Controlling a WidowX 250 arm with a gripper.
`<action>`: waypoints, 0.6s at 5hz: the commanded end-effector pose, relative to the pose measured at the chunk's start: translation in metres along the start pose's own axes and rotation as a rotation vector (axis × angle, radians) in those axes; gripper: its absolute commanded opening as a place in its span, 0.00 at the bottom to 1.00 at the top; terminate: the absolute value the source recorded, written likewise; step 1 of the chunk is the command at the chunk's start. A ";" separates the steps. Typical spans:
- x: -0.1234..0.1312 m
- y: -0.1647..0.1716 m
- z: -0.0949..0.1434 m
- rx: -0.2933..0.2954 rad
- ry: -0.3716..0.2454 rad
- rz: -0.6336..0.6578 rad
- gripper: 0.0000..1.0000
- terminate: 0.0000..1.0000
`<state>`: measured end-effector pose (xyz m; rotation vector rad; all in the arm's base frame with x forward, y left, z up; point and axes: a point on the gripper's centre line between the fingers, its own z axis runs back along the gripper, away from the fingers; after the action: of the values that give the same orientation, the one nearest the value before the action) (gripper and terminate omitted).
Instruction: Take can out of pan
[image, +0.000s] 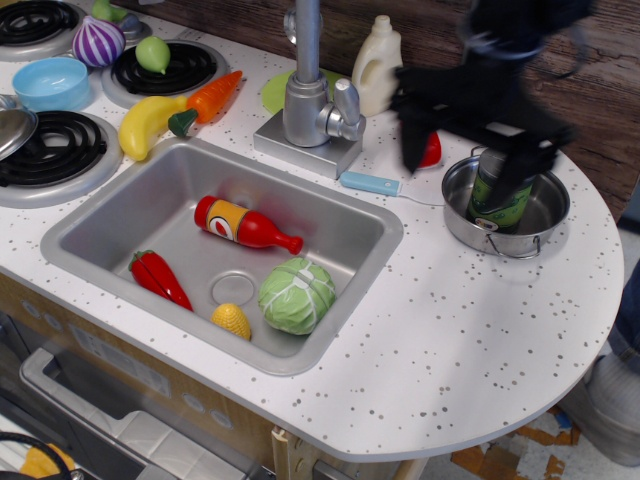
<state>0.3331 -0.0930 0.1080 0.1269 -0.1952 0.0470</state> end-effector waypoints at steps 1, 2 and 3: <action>0.042 -0.027 0.005 -0.028 -0.088 -0.037 1.00 0.00; 0.060 -0.032 -0.005 -0.060 -0.119 -0.075 1.00 0.00; 0.068 -0.027 -0.011 -0.064 -0.132 -0.091 1.00 0.00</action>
<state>0.3995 -0.1129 0.0873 0.0842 -0.2704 -0.0687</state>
